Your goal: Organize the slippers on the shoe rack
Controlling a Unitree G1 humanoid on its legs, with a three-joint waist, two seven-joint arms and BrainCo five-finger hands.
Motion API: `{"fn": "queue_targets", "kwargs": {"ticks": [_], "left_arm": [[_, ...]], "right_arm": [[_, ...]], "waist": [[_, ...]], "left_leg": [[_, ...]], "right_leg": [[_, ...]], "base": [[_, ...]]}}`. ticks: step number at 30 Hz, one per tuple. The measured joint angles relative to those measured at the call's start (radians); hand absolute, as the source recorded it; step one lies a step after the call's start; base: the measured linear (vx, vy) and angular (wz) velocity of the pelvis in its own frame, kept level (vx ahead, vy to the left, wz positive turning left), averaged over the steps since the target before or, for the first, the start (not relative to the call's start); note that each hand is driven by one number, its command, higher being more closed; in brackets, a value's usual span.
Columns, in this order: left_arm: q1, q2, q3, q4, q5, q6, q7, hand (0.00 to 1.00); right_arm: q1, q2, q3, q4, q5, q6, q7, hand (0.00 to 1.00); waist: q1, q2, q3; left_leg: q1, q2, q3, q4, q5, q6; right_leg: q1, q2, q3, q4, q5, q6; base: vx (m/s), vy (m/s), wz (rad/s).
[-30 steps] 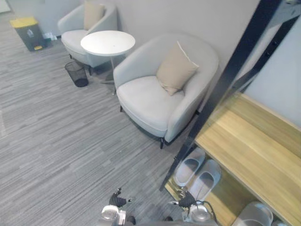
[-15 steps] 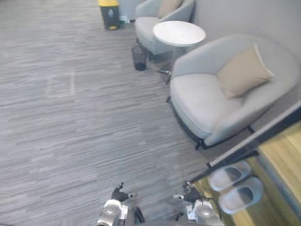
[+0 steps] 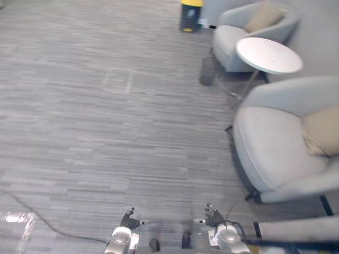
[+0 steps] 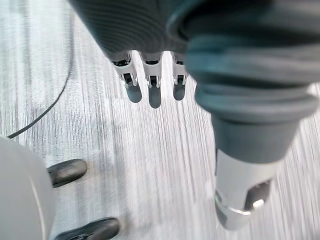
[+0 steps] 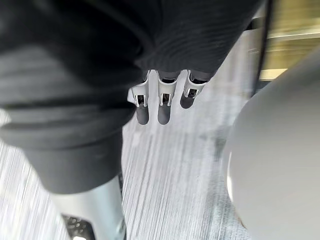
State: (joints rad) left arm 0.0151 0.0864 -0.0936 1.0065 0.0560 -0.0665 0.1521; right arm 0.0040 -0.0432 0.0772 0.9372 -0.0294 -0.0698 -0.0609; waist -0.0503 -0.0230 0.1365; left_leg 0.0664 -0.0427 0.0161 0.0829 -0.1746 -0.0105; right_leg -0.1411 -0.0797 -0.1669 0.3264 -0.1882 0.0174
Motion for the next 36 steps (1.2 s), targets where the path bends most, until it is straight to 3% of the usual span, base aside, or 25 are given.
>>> {"fn": "queue_targets", "kwargs": {"ticks": [1, 3, 4, 6, 9, 12, 13, 14, 15, 17, 19, 20, 21, 22, 23, 24, 25, 27, 28, 30, 31, 32, 33, 35, 36], "left_arm": [[0.013, -0.007, 0.014, 0.001, -0.001, -0.001, 0.000, 0.00], [0.016, -0.019, 0.047, 0.002, -0.012, 0.000, -0.001, 0.00], [0.005, -0.026, 0.078, -0.013, -0.020, -0.001, -0.001, 0.00], [0.006, -0.030, 0.108, -0.028, -0.023, -0.008, 0.001, 0.00], [0.000, -0.035, 0.117, -0.028, -0.041, -0.009, 0.001, 0.00], [-0.014, -0.035, 0.117, -0.034, -0.041, -0.010, 0.000, 0.00], [-0.014, -0.041, 0.117, -0.034, -0.041, -0.009, 0.000, 0.00], [-0.015, -0.038, 0.117, -0.034, -0.041, -0.009, -0.002, 0.00], [-0.034, -0.030, 0.118, -0.038, -0.041, -0.011, 0.001, 0.00], [-0.031, -0.022, 0.121, -0.039, -0.042, -0.008, 0.000, 0.00], [-0.006, -0.028, 0.150, -0.040, -0.053, -0.008, 0.001, 0.00], [0.000, -0.026, 0.145, -0.040, -0.058, -0.007, 0.000, 0.00], [0.010, -0.023, 0.127, -0.038, -0.059, -0.007, -0.001, 0.00], [0.013, -0.013, 0.106, -0.034, -0.060, -0.007, -0.001, 0.00], [0.011, -0.012, 0.103, -0.033, -0.060, -0.007, -0.001, 0.00], [0.016, -0.012, 0.100, -0.032, -0.059, -0.007, -0.001, 0.00], [0.016, -0.013, 0.094, -0.032, -0.059, -0.008, -0.001, 0.00], [0.002, -0.014, 0.094, -0.032, -0.059, -0.009, -0.001, 0.00], [-0.010, -0.015, 0.093, -0.032, -0.058, -0.010, -0.002, 0.00], [-0.026, -0.016, 0.086, -0.033, -0.057, -0.012, -0.002, 0.00], [-0.025, -0.009, 0.072, -0.032, -0.054, -0.013, -0.003, 0.00], [-0.024, -0.011, 0.072, -0.017, -0.047, -0.012, -0.005, 0.00], [-0.024, -0.020, 0.072, -0.010, -0.045, -0.012, -0.005, 0.00], [-0.021, -0.061, 0.074, -0.006, -0.033, -0.017, -0.017, 0.00], [-0.021, -0.065, 0.078, -0.005, -0.027, -0.015, -0.023, 0.00]], "right_arm": [[-0.015, -0.007, -0.005, 0.000, 0.000, 0.000, 0.000, 0.00], [-0.025, 0.001, -0.008, 0.000, 0.001, -0.001, 0.000, 0.00], [-0.022, 0.001, -0.015, -0.001, 0.001, 0.000, 0.001, 0.00], [-0.004, -0.002, -0.013, -0.001, 0.001, 0.001, -0.001, 0.00], [-0.013, -0.032, -0.018, -0.017, 0.001, -0.001, -0.012, 0.00], [-0.011, -0.038, -0.033, -0.017, 0.000, -0.001, -0.018, 0.00], [0.002, -0.044, -0.035, -0.015, -0.001, 0.000, -0.019, 0.00], [0.000, -0.043, -0.036, -0.008, -0.002, 0.000, -0.019, 0.00], [-0.002, -0.030, -0.032, 0.007, -0.008, 0.003, -0.017, 0.00], [-0.018, -0.018, -0.033, 0.024, -0.012, 0.001, -0.016, 0.00], [-0.023, -0.016, -0.036, 0.026, -0.012, 0.000, -0.015, 0.00], [-0.021, -0.016, -0.036, 0.026, -0.012, 0.000, -0.015, 0.00], [-0.008, -0.013, -0.036, 0.026, -0.010, 0.000, -0.012, 0.00], [0.002, -0.012, -0.040, 0.018, -0.010, -0.001, -0.005, 0.00], [0.001, -0.014, -0.043, 0.019, -0.009, -0.003, -0.003, 0.00], [-0.003, -0.017, -0.048, 0.020, -0.009, -0.003, -0.001, 0.00], [-0.007, -0.021, -0.051, 0.018, -0.008, -0.007, 0.000, 0.00], [-0.013, -0.028, -0.062, 0.015, -0.008, -0.018, 0.001, 0.00], [-0.016, -0.036, -0.065, 0.012, -0.008, -0.022, 0.001, 0.00], [-0.017, -0.040, -0.073, -0.008, 0.002, -0.024, 0.000, 0.00], [-0.015, -0.036, -0.075, -0.008, 0.003, -0.024, 0.001, 0.00], [-0.012, -0.037, -0.078, -0.008, 0.011, -0.024, 0.001, 0.00], [-0.013, -0.041, -0.081, -0.010, 0.011, -0.024, 0.001, 0.00], [-0.020, -0.051, -0.117, -0.018, 0.011, -0.025, 0.002, 0.00], [-0.023, -0.043, -0.133, -0.019, 0.009, -0.023, 0.002, 0.00]], "waist": [[0.001, 0.022, 0.000], [-0.005, 0.022, 0.017], [-0.004, 0.018, 0.034], [0.010, 0.018, 0.041], [0.012, 0.016, 0.043], [0.016, 0.014, 0.047], [0.016, 0.034, 0.040], [0.020, 0.026, 0.043], [0.021, -0.005, 0.040], [0.034, -0.007, 0.039], [0.040, -0.006, 0.039], [0.038, -0.006, 0.040], [0.027, -0.006, 0.039], [0.013, -0.006, 0.040], [0.010, -0.005, 0.041], [0.001, 0.000, 0.045], [-0.006, 0.003, 0.045], [-0.017, 0.016, 0.051], [-0.026, 0.026, 0.057], [-0.041, 0.037, 0.064], [-0.052, 0.021, 0.063], [-0.061, 0.011, 0.058], [-0.065, 0.026, 0.056], [-0.067, 0.100, 0.046], [-0.071, 0.106, 0.056]], "left_leg": [[-0.012, 0.018, 0.002, 0.016, -0.022, -0.021], [-0.085, 0.036, 0.043, 0.186, -0.060, -0.080], [-0.161, 0.070, 0.103, 0.399, -0.085, -0.127], [-0.228, 0.196, 0.299, 0.660, -0.099, -0.116], [-0.283, 0.277, 0.452, 0.638, -0.118, -0.075], [-0.354, 0.256, 0.507, 0.440, -0.047, -0.022], [-0.368, 0.233, 0.518, 0.277, 0.104, 0.025], [-0.370, 0.225, 0.513, 0.284, 0.094, 0.042], [-0.360, 0.171, 0.507, 0.262, 0.091, 0.054], [-0.360, 0.151, 0.496, 0.264, 0.061, 0.066], [-0.293, 0.115, 0.488, 0.231, 0.016, 0.064], [-0.264, 0.105, 0.484, 0.204, 0.012, 0.059], [-0.205, 0.082, 0.452, 0.167, 0.002, 0.052], [-0.147, 0.068, 0.432, 0.135, -0.007, 0.048], [-0.122, 0.061, 0.421, 0.120, -0.010, 0.044], [-0.069, 0.056, 0.410, 0.086, -0.012, 0.041], [-0.011, 0.058, 0.395, 0.051, -0.018, 0.032], [0.031, 0.078, 0.363, 0.029, -0.026, 0.022], [0.044, 0.097, 0.344, 0.020, -0.032, 0.013], [0.070, 0.123, 0.319, 0.005, -0.048, -0.015], [0.103, 0.114, 0.302, -0.010, -0.068, -0.048], [0.149, 0.114, 0.284, -0.017, -0.098, -0.075], [0.163, 0.125, 0.276, -0.020, -0.107, -0.083], [0.177, 0.174, 0.270, 0.025, -0.107, -0.090], [0.140, 0.202, 0.244, 0.169, -0.103, -0.099]], "right_leg": [[0.009, 0.014, -0.016, -0.024, -0.013, -0.013], [0.051, 0.017, -0.042, -0.054, -0.022, -0.029], [0.114, 0.022, -0.066, -0.094, -0.023, -0.033], [0.223, 0.034, -0.093, -0.149, -0.030, -0.046], [0.302, 0.011, -0.097, -0.215, -0.031, -0.044], [0.329, -0.027, -0.128, -0.230, -0.045, -0.019], [0.352, -0.026, -0.142, -0.232, -0.071, 0.025], [0.358, -0.032, -0.142, -0.232, -0.080, 0.040], [0.366, -0.064, -0.153, -0.248, -0.066, 0.048], [0.369, -0.074, -0.142, -0.257, -0.003, 0.063], [0.301, -0.125, -0.104, -0.012, 0.009, 0.089], [0.263, -0.144, -0.093, 0.098, 0.026, 0.123], [0.190, -0.169, -0.045, 0.315, 0.066, 0.198], [0.111, -0.168, -0.008, 0.503, 0.043, 0.193], [0.083, -0.166, -0.005, 0.553, 0.025, 0.182], [0.029, -0.164, -0.014, 0.615, -0.022, 0.135], [-0.049, -0.151, -0.048, 0.609, -0.074, 0.076], [-0.132, -0.110, -0.083, 0.471, -0.105, 0.043], [-0.165, -0.080, -0.089, 0.361, -0.098, 0.036], [-0.198, -0.033, -0.080, 0.087, -0.004, 0.033], [-0.188, -0.027, -0.055, -0.127, 0.105, 0.041], [-0.178, -0.024, -0.003, -0.134, 0.232, 0.036], [-0.176, -0.012, 0.005, -0.113, 0.253, 0.024], [-0.198, 0.022, -0.013, 0.016, 0.142, -0.018], [-0.167, 0.017, -0.037, 0.045, 0.099, -0.027]], "base": [[0.27, -0.184, 0.27], [0.25, -0.166, 0.42], [0.25, -0.149, 0.40], [0.30, -0.136, 0.16], [0.30, 0.019, -0.03], [0.30, 0.158, 0.25], [0.29, 0.166, 0.31], [0.39, 0.183, 0.67], [0.38, 0.174, 0.58], [0.38, 0.200, 0.40], [0.42, 0.253, 0.15], [0.46, 0.321, 0.28], [0.44, 0.267, 0.53], [0.44, 0.232, 0.56], [0.31, 0.097, 0.50], [0.42, 0.062, 0.36], [0.42, 0.034, 0.36], [0.45, -0.055, 0.47], [0.39, -0.120, 0.66], [0.36, -0.171, 0.51], [0.53, -0.294, 0.45], [0.56, -0.314, 0.44], [0.41, -0.230, 0.29], [0.52, -0.233, 0.26], [0.70, -0.315, 0.42]]}}
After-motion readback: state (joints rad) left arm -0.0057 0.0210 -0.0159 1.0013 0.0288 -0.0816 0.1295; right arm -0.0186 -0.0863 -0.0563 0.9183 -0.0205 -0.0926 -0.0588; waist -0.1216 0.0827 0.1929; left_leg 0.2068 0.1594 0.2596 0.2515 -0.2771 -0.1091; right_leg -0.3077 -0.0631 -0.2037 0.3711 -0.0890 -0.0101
